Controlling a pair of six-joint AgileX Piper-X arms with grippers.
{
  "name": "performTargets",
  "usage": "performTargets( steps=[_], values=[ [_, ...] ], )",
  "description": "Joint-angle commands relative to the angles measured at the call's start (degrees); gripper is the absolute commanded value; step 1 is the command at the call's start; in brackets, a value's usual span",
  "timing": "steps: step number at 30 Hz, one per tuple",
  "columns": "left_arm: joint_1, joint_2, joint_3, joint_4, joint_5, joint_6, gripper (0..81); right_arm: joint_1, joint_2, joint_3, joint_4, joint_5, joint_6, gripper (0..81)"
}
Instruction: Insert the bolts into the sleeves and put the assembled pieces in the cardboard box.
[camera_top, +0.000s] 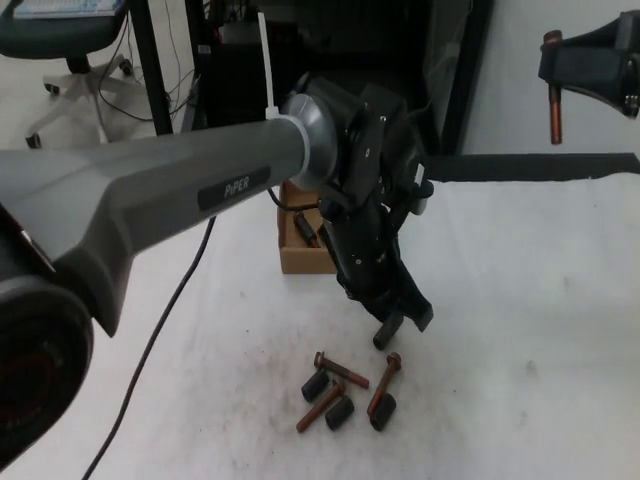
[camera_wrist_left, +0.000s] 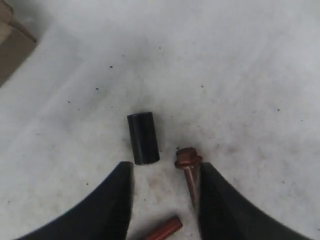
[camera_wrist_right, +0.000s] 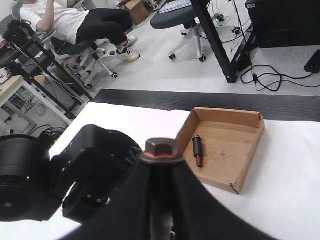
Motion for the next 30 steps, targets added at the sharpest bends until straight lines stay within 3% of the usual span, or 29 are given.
performTargets(
  steps=[1,30],
  values=[
    [-0.12,0.91,-0.64,-3.40,-1.21,-1.35,39.9,-0.24,-0.58,-0.27,-0.02,-0.44,-0.53,0.9],
    [-0.12,6.32,-0.74,-4.28,-1.21,-1.20,39.8,-0.24,-0.58,-0.27,1.94,-0.44,-0.66,0.9]
  ],
)
